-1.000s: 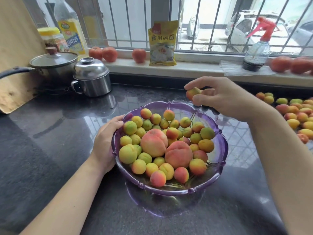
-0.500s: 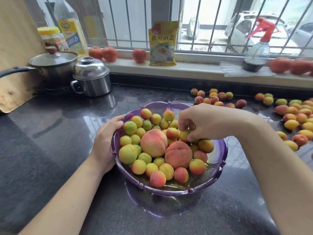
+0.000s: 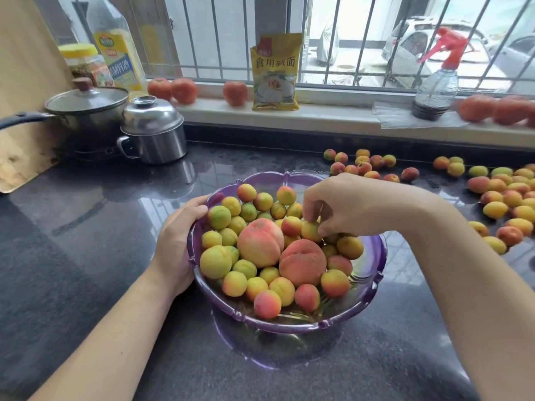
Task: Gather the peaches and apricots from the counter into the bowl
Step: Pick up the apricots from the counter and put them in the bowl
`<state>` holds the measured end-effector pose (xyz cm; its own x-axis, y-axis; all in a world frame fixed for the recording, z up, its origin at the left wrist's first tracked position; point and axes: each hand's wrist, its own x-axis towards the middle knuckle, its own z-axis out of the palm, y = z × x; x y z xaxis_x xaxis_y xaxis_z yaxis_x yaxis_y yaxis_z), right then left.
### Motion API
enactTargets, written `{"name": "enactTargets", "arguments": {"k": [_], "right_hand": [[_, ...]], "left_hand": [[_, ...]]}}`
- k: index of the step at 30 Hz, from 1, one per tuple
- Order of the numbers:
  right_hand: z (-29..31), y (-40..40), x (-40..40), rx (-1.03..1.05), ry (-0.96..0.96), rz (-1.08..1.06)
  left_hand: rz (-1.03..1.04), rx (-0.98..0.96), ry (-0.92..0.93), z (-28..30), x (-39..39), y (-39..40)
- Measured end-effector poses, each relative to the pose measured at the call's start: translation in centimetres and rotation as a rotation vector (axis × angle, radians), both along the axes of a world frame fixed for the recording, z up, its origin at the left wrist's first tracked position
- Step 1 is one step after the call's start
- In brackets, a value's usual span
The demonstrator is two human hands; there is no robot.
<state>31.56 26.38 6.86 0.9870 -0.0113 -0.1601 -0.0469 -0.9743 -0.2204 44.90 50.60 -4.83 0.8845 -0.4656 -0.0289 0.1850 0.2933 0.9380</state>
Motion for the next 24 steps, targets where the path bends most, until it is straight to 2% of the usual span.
{"name": "enactTargets", "arguments": {"k": [3, 5, 8, 11, 13, 16, 18, 24], "right_hand": [[1.1, -1.3, -0.3, 0.124, -0.007, -0.034], [1.7, -3.4, -0.5, 0.292, -0.168, -0.116], [-0.4, -8.1, 0.0, 0.433, -0.575, -0.439], [-5.4, -12.3, 1.0, 0.34, -0.756, -0.786], [-8.5, -13.7, 1.0, 0.223, -0.744, -0.903], [-10.6, -13.8, 0.8, 0.169, -0.675, -0.959], [-10.7, -13.8, 1.0, 0.133, -0.662, -0.931], [-10.8, -14.0, 1.8, -0.011, -0.448, -0.835]], "left_hand": [[0.003, -0.005, -0.005, 0.1, -0.2, 0.0], [0.008, -0.007, -0.002, 0.2, -0.2, 0.0], [0.015, 0.0, 0.004, 0.0, 0.1, 0.0], [0.012, 0.002, 0.004, 0.0, 0.1, 0.0], [0.017, 0.0, 0.006, 0.0, 0.1, 0.0], [0.023, -0.001, -0.002, 0.0, 0.1, -0.1], [0.032, -0.006, -0.006, -0.1, 0.1, -0.1], [0.027, -0.016, 0.002, -0.3, 0.0, -0.1]]}}
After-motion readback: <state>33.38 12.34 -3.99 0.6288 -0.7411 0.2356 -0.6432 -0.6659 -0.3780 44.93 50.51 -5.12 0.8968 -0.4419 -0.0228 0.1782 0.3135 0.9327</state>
